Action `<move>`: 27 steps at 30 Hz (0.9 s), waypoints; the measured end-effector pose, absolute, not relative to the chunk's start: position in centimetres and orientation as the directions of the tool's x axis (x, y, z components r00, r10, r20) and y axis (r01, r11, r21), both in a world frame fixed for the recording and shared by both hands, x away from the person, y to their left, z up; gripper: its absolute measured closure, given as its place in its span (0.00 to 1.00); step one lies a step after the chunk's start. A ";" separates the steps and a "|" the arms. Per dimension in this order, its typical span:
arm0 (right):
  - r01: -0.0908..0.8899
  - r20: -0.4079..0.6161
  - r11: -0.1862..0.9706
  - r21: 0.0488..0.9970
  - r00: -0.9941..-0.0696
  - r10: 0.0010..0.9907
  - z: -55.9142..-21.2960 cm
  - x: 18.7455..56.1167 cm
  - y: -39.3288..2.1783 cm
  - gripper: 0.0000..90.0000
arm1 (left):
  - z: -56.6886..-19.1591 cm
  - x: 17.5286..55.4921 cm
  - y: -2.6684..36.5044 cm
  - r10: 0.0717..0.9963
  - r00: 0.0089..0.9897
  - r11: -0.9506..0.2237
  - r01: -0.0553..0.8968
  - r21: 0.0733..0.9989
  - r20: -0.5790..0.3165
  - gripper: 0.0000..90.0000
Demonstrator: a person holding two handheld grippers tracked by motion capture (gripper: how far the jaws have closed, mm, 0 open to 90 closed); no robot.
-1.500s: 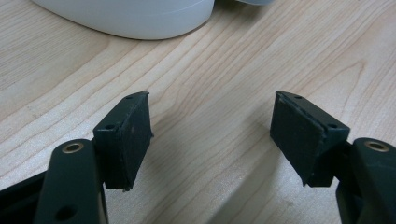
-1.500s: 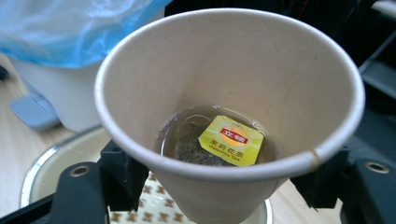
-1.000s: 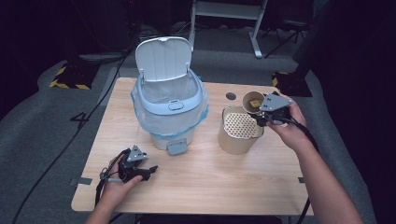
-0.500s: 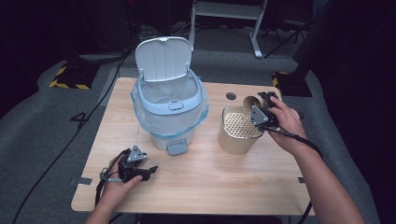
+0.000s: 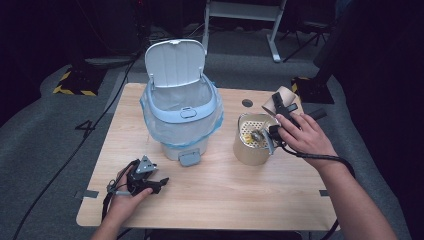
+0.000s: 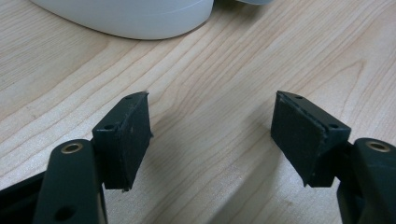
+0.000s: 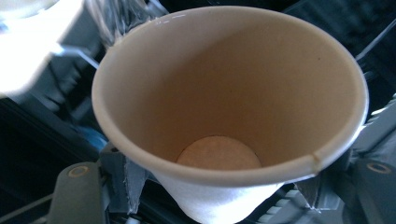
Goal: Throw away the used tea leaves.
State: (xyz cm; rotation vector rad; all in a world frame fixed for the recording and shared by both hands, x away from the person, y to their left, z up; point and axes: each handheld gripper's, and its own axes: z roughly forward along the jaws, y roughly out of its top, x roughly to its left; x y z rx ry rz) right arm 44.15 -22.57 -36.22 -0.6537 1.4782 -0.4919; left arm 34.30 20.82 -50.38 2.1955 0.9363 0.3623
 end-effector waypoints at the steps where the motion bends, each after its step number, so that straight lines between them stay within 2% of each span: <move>1: -0.071 -0.717 0.714 -0.697 0.072 -0.693 -36.2 44.1 -22.5 0.33 | -50.4 34.3 20.8 0.716 0.698 -0.484 0.516 0.706 -0.019 0.32; 8: -0.050 -0.628 0.628 -0.776 0.151 -0.764 -36.3 43.8 -22.0 0.32 | -50.4 34.3 20.8 0.716 0.698 -0.484 0.516 0.706 -0.020 0.32; 27: -0.040 -0.577 0.580 -0.813 0.182 -0.796 -36.8 43.5 -21.6 0.32 | -50.4 34.3 20.8 0.716 0.698 -0.484 0.517 0.706 -0.020 0.32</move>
